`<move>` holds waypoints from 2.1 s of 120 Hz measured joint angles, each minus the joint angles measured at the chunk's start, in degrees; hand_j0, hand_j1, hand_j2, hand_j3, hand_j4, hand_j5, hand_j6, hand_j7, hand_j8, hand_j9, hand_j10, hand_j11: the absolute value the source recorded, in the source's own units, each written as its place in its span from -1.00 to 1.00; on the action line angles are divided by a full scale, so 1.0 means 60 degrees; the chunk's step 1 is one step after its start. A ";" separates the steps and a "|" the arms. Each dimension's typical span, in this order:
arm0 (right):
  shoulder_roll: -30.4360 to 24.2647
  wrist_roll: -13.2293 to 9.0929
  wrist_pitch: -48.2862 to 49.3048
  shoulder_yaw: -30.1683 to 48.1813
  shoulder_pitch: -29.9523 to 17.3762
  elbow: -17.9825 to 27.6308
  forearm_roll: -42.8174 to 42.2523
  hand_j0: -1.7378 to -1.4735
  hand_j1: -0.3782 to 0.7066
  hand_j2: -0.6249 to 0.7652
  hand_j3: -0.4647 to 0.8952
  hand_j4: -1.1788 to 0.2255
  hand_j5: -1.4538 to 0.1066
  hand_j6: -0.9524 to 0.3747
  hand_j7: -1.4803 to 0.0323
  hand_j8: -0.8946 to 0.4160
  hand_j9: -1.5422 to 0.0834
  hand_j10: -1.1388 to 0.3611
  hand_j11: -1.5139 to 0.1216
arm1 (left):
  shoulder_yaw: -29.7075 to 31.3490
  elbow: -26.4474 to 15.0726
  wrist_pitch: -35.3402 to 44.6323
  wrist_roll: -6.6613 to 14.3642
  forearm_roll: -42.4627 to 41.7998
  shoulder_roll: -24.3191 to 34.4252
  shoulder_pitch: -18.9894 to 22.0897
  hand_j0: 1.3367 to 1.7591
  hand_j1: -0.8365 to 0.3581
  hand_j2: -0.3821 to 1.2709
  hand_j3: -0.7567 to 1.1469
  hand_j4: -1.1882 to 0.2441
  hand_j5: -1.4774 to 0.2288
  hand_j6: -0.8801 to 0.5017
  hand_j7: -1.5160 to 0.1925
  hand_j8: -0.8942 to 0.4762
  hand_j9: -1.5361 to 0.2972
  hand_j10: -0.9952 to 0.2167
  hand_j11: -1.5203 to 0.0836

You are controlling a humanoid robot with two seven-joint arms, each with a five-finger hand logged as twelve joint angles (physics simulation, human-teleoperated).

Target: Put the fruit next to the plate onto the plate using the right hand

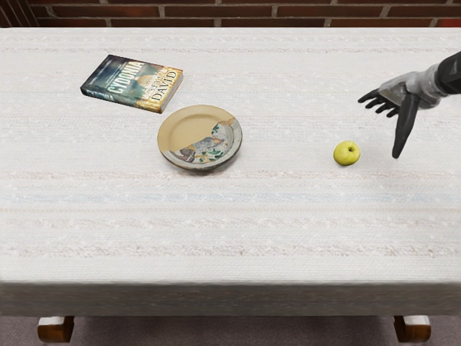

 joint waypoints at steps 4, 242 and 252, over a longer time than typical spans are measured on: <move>-0.0008 -0.0008 0.0000 0.0023 0.0011 -0.0003 0.0042 -0.40 -0.95 -0.10 -0.32 0.68 0.86 0.43 0.96 0.36 0.90 0.52 0.85 | 0.0000 0.0000 0.0001 0.0000 0.0000 0.0000 0.0000 0.52 0.94 -0.53 -0.21 0.63 0.70 0.24 0.74 0.27 0.65 0.61 0.86; 0.0135 -0.1103 -0.4637 0.0884 -0.1831 0.4773 -0.4974 -0.40 -0.95 -0.10 -0.32 0.67 0.86 0.43 0.96 0.36 0.90 0.51 0.85 | 0.0000 -0.0002 0.0001 0.0000 0.0000 0.0000 0.0000 0.52 0.94 -0.53 -0.21 0.63 0.70 0.24 0.74 0.27 0.65 0.61 0.86; 0.0138 -0.1103 -0.4799 0.0878 -0.1831 0.4752 -0.5149 -0.40 -0.92 -0.10 -0.32 0.66 0.84 0.41 0.94 0.34 0.88 0.50 0.83 | 0.0000 -0.0002 0.0000 0.0000 0.0000 0.0000 0.0000 0.52 0.94 -0.53 -0.21 0.63 0.70 0.24 0.74 0.27 0.65 0.61 0.86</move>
